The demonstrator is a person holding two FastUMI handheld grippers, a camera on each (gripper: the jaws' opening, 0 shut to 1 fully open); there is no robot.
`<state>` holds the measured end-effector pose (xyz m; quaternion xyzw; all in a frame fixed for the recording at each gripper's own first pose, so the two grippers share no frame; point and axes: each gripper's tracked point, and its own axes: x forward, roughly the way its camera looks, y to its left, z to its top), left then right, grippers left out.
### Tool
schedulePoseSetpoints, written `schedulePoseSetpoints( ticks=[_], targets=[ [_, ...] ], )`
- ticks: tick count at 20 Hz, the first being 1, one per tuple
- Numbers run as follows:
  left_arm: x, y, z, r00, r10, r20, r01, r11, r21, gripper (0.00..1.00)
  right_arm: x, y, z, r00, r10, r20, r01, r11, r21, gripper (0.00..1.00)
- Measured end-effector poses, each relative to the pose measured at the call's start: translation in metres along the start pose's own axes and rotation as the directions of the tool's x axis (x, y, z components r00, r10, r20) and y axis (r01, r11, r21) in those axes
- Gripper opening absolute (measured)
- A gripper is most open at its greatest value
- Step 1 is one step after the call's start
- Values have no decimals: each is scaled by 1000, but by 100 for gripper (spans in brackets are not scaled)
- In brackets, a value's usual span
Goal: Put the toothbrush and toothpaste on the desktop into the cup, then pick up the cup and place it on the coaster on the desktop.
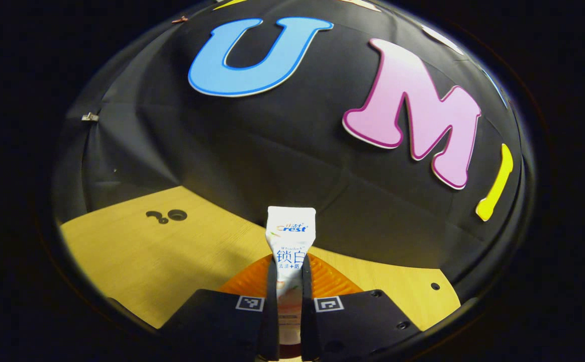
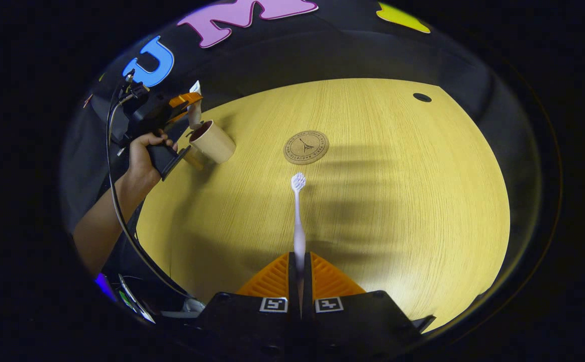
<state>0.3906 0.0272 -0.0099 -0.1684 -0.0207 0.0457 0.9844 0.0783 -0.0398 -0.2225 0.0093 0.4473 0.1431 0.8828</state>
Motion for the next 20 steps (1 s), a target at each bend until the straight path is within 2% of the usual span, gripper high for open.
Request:
schedulePoseSetpoints(
  ticks=[2, 3, 4, 7, 8, 9, 10, 11, 14, 17, 20],
  targets=[
    [-2, -1, -9, 1000, -1, -9, 1, 1000, 0, 22, 0, 1, 1, 1000, 1, -1, -1, 1000, 4, 5],
    [-4, 0, -15, 1000, 2, -14, -2, 1000, 13, 17, 1, 2, 3, 1000, 1, -1, -1, 1000, 4, 5],
    [-5, 2, -23, 1000, 5, -24, -4, 1000, 23, 22, 2, 2, 6, 1000, 1, 2, -1, 1000, 3, 5],
    [-10, 2, -35, 999, 0, -42, 1, 1000, 9, 25, 5, 4, 15, 1000, 1, 15, -1, 1000, -3, 5],
    [-15, 3, -35, 999, 8, -40, -8, 1000, 10, 29, 4, 5, 18, 1000, 2, 21, -2, 1000, -6, 5],
    [-18, 4, -32, 999, 13, -38, -12, 1000, 15, 24, 5, 7, 23, 999, 6, 33, -6, 1000, -11, 5],
    [-28, 5, -30, 999, 12, -39, -11, 1000, 21, 55, 7, 9, 29, 999, 13, 49, -12, 1000, -19, 5],
    [-36, 7, -26, 999, 12, -35, -11, 1000, 29, 43, 7, 12, 35, 998, 18, 65, -16, 999, -29, 5],
    [-78, 28, -15, 998, 59, -23, -57, 995, 87, 99, 8, 24, 62, 992, 50, 118, -45, 998, -39, 5],
    [-135, 44, -10, 996, 83, -18, -80, 988, 131, 98, 10, 43, 99, 979, 92, 184, -82, 995, -61, 5],
    [-194, 63, -29, 990, 126, -63, -116, 983, 140, 98, 14, 69, 133, 961, 144, 238, -120, 987, -109, 5]
  ],
)
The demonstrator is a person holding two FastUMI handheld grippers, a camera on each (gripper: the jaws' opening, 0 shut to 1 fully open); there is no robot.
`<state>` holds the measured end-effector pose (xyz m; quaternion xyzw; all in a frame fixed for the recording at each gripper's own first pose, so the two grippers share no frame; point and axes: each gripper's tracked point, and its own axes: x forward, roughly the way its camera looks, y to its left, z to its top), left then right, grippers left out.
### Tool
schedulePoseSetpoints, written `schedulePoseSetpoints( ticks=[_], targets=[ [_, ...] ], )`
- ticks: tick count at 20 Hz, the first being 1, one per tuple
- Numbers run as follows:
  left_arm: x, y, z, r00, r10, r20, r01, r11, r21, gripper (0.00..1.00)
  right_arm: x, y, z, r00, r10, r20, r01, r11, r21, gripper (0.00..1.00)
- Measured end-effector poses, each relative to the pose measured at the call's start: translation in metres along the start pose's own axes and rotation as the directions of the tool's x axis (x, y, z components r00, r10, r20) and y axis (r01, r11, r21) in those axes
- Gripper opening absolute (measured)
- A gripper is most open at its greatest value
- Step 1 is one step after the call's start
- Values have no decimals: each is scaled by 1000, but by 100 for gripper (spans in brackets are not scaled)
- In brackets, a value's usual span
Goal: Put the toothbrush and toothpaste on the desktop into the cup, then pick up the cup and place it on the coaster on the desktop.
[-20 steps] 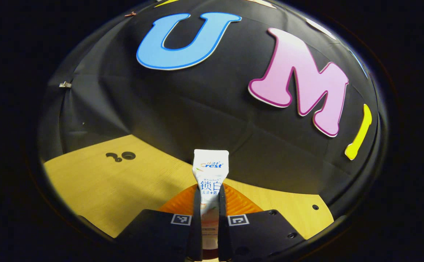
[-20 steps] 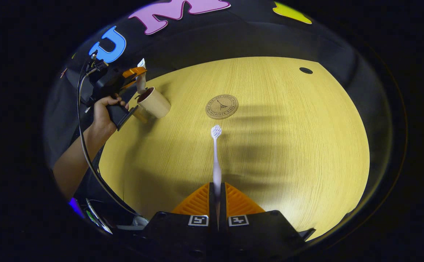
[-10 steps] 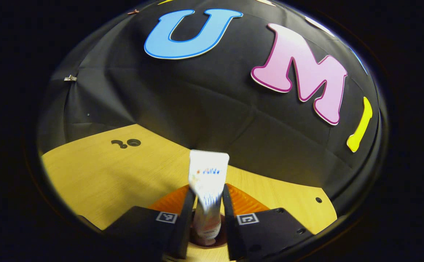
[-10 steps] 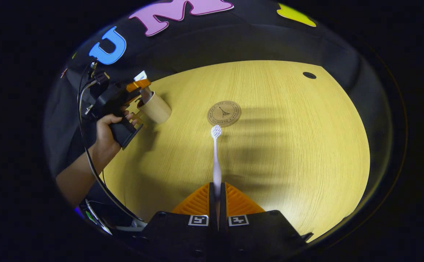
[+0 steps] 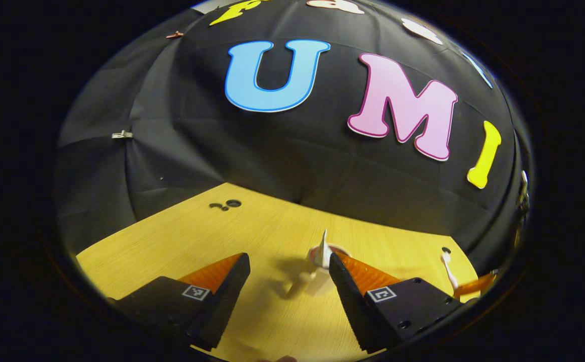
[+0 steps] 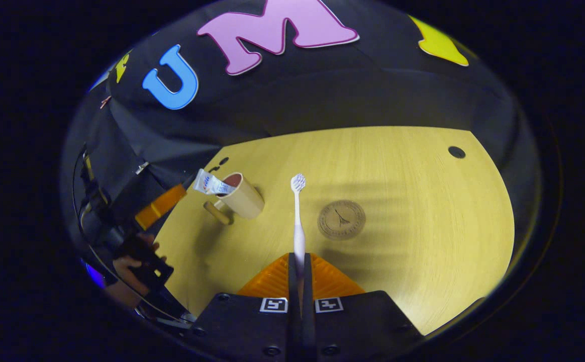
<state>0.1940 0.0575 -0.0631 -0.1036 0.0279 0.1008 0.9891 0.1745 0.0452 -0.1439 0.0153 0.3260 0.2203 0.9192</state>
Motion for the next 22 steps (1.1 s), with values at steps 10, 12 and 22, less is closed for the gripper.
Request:
schedulePoseSetpoints(
  ticks=[10, 12, 22],
  targets=[
    [-91, 33, -66, 989, 87, -118, -91, 995, -29, 98, 55, 82, 77, 977, 159, 143, -141, 982, -129, 5],
    [-94, 31, -65, 991, 84, -106, -88, 995, -36, 98, 64, 96, 93, 965, 187, 183, -164, 977, -137, 5],
    [-88, 43, -76, 994, 86, -71, -91, 993, -78, 98, 124, 151, 138, 918, 264, 297, -212, 958, -195, 5]
  ],
)
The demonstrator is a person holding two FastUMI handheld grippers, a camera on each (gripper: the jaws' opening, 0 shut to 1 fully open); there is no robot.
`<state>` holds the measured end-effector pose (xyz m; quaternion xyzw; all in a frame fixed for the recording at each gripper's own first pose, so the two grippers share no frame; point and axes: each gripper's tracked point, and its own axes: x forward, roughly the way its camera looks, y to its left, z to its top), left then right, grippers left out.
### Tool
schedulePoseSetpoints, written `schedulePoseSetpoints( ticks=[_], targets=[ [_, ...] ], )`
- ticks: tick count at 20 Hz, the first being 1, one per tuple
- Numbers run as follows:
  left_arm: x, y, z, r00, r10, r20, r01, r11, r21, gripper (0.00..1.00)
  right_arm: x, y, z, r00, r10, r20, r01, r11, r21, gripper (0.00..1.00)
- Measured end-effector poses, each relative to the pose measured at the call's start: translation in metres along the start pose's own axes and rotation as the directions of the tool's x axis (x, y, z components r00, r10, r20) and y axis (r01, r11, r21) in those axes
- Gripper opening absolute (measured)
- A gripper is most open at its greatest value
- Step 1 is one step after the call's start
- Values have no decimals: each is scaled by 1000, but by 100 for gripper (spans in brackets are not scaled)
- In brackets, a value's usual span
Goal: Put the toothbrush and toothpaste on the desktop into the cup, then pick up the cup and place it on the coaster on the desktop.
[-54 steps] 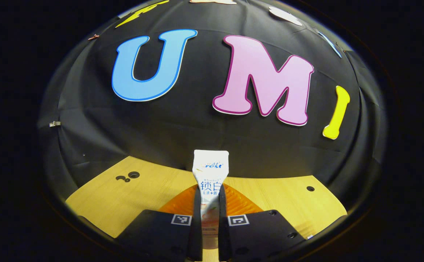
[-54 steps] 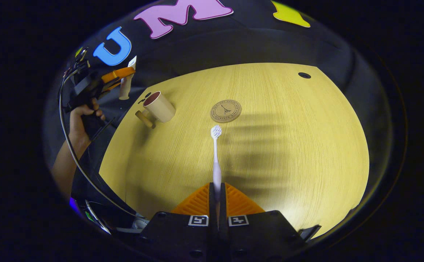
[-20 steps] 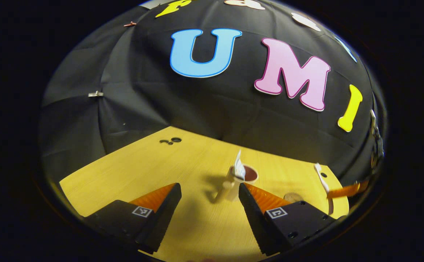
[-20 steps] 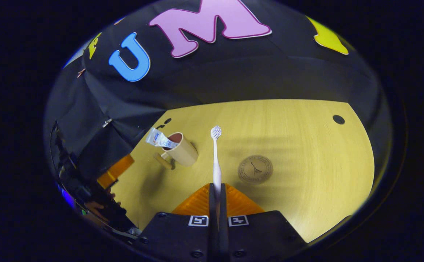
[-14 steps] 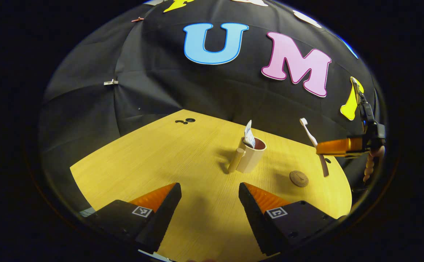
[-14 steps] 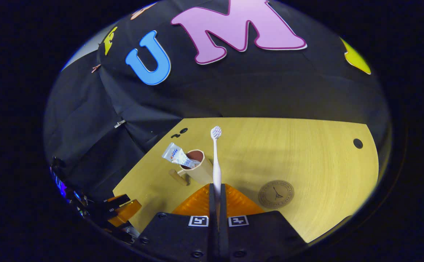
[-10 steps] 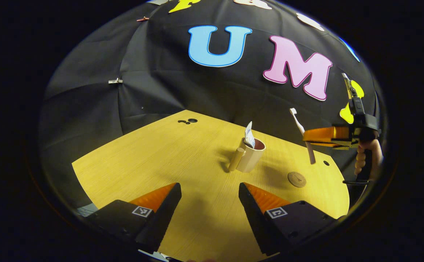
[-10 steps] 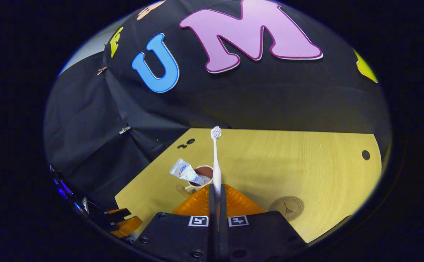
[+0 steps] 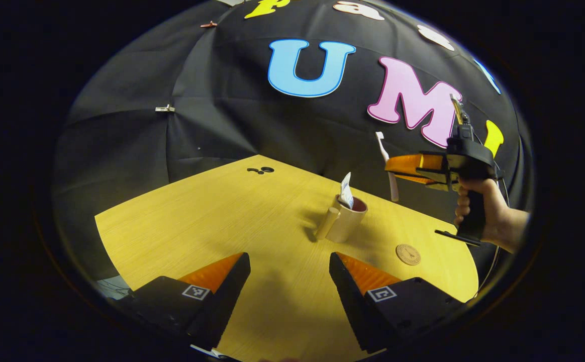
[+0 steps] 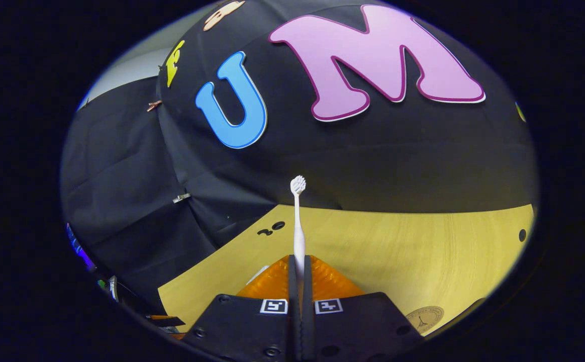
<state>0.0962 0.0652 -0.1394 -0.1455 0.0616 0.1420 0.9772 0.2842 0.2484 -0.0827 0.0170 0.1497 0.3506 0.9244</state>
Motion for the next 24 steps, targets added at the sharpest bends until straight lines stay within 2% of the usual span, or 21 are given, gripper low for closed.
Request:
schedulePoseSetpoints(
  ticks=[7, 10, 16, 20, 22, 23, 24],
  targets=[
    [11, 33, -11, 999, 42, 14, -42, 999, -25, 98, 49, -1, -16, 999, -11, 34, 12, 999, -36, 5],
    [19, 47, -12, 998, 64, 15, -64, 997, -33, 98, 63, -17, -27, 998, -47, 46, 49, 997, -59, 5],
    [25, 53, -14, 996, 84, 17, -83, 995, -60, 98, 63, -14, -57, 998, -15, 68, 21, 995, -94, 5],
    [24, 46, -16, 998, 69, 9, -69, 997, -32, 98, 51, -12, -76, 998, -6, 67, 13, 994, -106, 7],
    [26, 38, -12, 998, 56, 9, -55, 998, -11, 98, 41, -14, -78, 998, -4, 59, 10, 995, -102, 11],
    [27, 33, -10, 999, 45, 10, -45, 999, 1, 98, 31, -15, -79, 998, 6, 58, -1, 996, -95, 29],
    [28, 28, -7, 999, 33, 10, -33, 999, 14, 98, 20, -20, -76, 998, -3, 66, 10, 995, -97, 39]
  ],
)
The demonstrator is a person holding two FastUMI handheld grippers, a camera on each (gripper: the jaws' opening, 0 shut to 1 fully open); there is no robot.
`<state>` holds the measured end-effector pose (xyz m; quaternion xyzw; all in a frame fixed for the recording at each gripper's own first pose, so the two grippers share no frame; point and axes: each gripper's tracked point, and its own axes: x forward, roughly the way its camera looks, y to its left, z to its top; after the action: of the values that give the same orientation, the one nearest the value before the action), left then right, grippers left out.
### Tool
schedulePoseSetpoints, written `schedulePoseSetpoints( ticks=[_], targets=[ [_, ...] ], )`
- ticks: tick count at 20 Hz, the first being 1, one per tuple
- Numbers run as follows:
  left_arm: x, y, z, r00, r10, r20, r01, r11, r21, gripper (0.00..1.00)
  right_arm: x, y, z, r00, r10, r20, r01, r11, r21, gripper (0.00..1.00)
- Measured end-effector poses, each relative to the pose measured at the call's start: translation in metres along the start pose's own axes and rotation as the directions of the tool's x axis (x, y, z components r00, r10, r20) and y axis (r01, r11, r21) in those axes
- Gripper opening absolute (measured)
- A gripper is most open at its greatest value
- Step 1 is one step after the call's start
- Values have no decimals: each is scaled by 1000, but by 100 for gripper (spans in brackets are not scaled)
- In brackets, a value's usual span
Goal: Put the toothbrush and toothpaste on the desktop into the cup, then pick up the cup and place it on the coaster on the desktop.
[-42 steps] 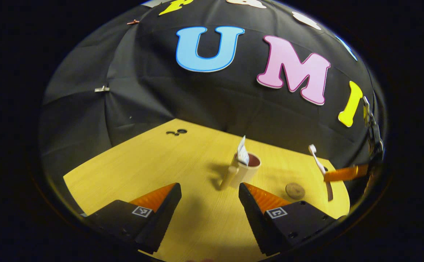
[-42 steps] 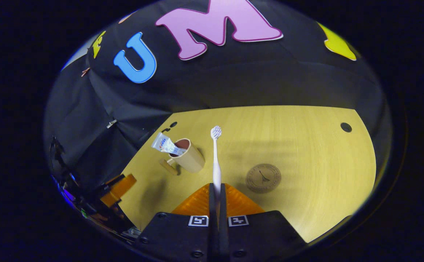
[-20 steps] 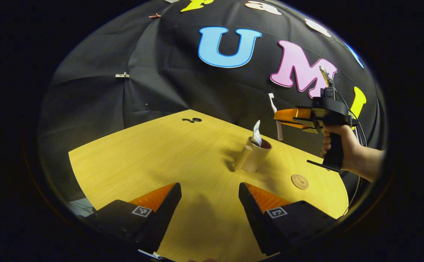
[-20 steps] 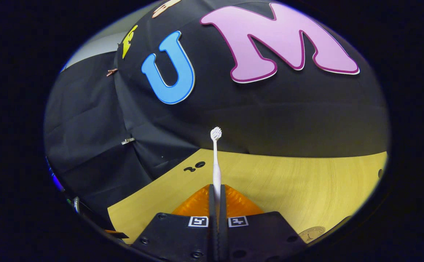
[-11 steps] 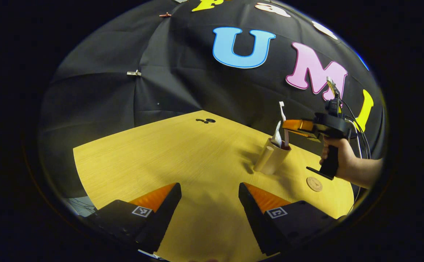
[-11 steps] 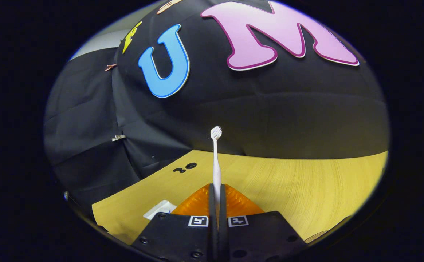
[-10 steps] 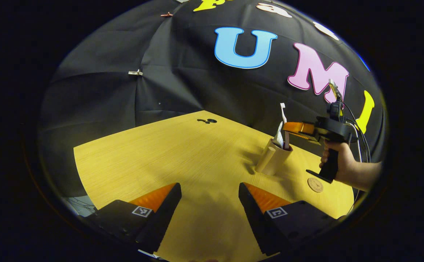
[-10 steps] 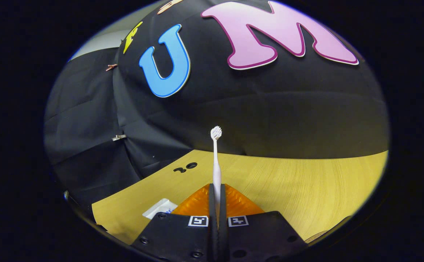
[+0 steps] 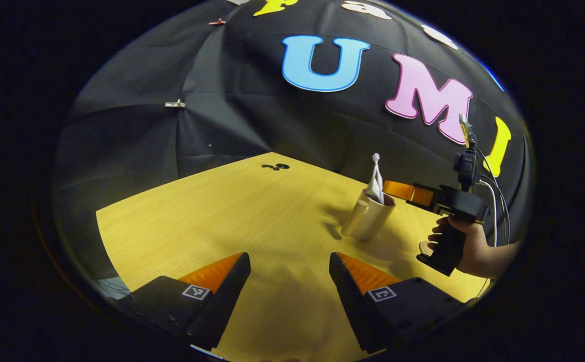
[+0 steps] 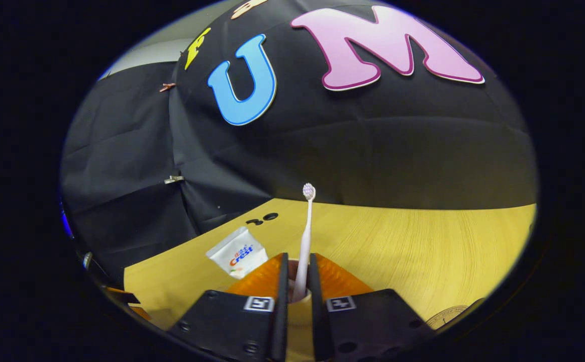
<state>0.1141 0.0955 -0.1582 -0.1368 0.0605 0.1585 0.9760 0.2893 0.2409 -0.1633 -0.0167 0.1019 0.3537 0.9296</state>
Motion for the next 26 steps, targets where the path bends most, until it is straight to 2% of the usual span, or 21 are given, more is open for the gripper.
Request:
schedulePoseSetpoints(
  ticks=[2, 3, 4, 6, 11, 15, 18, 21, 22, 25, 26],
  targets=[
    [5, -11, 5, 1000, -24, -5, 24, 999, 29, 98, -22, -18, 8, 999, -31, 9, 31, 999, -20, 59],
    [6, -16, 10, 999, -41, -8, 42, 998, 46, 98, -36, -26, 9, 999, -44, 7, 44, 999, -22, 61],
    [10, -23, 13, 998, -66, -13, 66, 995, 69, 98, -45, -36, 9, 998, -64, 3, 64, 998, -22, 78],
    [21, -40, 19, 990, -132, -44, 136, 983, 124, 98, -69, -62, 17, 992, -123, 6, 123, 992, -17, 99],
    [56, -70, 36, 952, -261, -162, 297, 917, 268, 98, -132, -129, 23, 960, -279, 2, 279, 960, -4, 98],
    [83, -87, 42, 909, -326, -260, 409, 821, 398, 98, -174, -174, 17, 924, -382, -8, 382, 924, 36, 98],
    [101, -98, 34, 864, -342, -370, 490, 743, 456, 98, -203, -200, 15, 897, -442, -1, 441, 895, 65, 98],
    [121, -100, 16, 840, -300, -452, 521, 679, 517, 98, -230, -222, 9, 872, -490, -9, 489, 868, 82, 98],
    [124, -106, 16, 831, -300, -467, 534, 667, 520, 98, -240, -227, 8, 865, -501, -16, 500, 861, 88, 98],
    [131, -116, 13, 800, -284, -528, 559, 671, 487, 99, -269, -241, 0, 845, -534, -34, 535, 840, 94, 98],
    [137, -119, 14, 797, -274, -539, 562, 664, 493, 99, -280, -247, -1, 835, -550, -36, 550, 829, 95, 98]
  ],
)
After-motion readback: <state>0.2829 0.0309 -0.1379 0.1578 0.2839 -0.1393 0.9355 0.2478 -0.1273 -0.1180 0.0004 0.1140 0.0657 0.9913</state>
